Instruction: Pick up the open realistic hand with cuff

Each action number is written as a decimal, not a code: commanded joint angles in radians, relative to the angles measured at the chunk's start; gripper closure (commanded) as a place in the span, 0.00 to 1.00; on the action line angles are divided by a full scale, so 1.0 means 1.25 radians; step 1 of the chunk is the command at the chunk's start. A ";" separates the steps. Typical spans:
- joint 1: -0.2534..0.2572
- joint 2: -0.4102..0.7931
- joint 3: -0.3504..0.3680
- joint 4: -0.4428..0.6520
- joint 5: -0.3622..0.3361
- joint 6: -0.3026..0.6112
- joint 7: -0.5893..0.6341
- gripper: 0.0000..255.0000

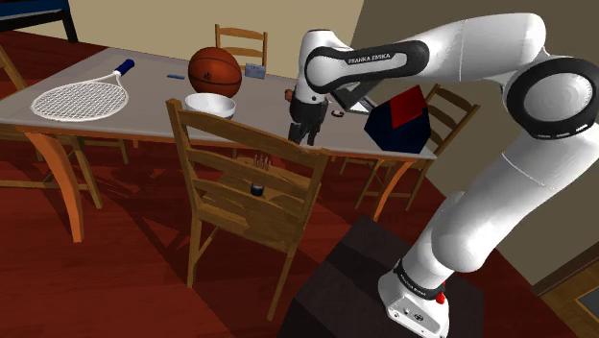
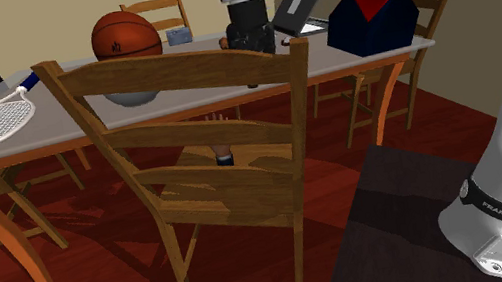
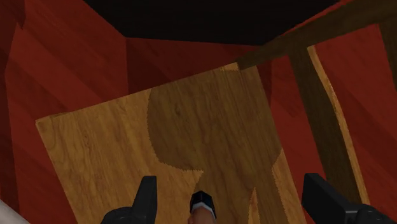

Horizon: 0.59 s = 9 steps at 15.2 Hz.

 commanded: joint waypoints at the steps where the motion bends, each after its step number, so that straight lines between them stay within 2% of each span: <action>1: 0.000 0.067 -0.002 0.046 0.011 0.014 -0.005 0.00; 9: -0.009 0.334 -0.003 0.276 0.054 0.023 -0.029 0.00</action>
